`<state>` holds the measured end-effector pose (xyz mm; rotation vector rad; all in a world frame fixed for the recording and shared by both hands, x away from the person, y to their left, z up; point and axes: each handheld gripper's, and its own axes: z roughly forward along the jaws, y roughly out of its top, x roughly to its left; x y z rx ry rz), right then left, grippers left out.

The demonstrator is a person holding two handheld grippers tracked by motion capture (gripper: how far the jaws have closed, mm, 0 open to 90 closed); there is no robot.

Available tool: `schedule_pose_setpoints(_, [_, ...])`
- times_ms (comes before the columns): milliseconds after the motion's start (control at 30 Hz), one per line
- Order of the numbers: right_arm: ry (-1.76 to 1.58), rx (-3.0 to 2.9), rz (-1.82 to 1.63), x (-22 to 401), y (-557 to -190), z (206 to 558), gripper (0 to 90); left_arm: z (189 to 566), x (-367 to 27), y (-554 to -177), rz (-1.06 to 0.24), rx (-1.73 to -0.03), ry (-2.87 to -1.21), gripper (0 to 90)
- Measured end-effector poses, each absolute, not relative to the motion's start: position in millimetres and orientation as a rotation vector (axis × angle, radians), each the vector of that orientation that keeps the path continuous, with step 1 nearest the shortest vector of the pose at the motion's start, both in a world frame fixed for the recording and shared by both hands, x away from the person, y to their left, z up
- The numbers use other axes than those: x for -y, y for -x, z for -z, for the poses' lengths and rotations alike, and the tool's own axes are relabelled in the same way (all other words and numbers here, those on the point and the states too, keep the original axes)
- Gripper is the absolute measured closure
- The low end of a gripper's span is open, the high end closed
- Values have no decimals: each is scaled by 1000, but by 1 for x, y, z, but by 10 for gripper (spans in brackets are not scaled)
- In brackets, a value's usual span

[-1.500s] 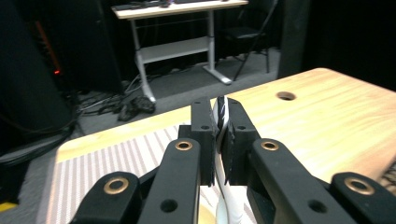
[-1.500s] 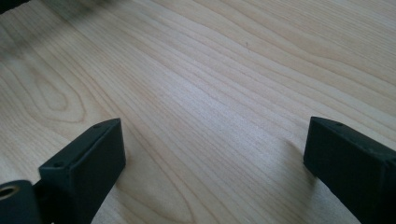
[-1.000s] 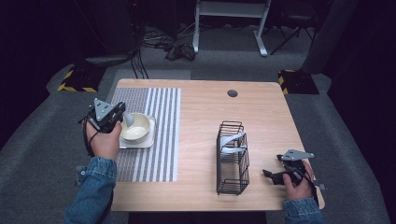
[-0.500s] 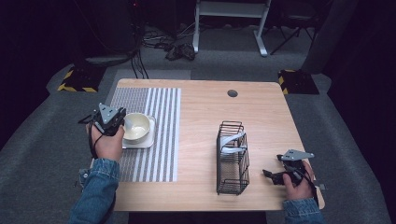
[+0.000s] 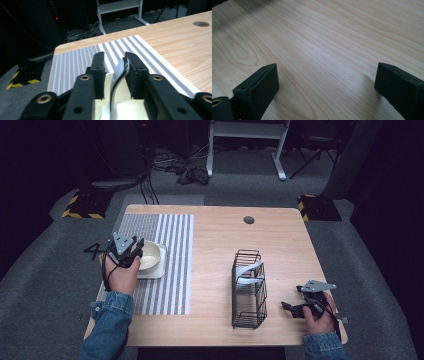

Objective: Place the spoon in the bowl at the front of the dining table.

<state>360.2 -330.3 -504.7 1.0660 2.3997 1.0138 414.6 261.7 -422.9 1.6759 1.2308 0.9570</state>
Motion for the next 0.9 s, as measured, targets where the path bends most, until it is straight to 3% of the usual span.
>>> schedule_pose_setpoints(900, [-1066, -2399, -1014, 330, -360, 505, 54, 441, -224, -420, -850, -1181, -1726, 621])
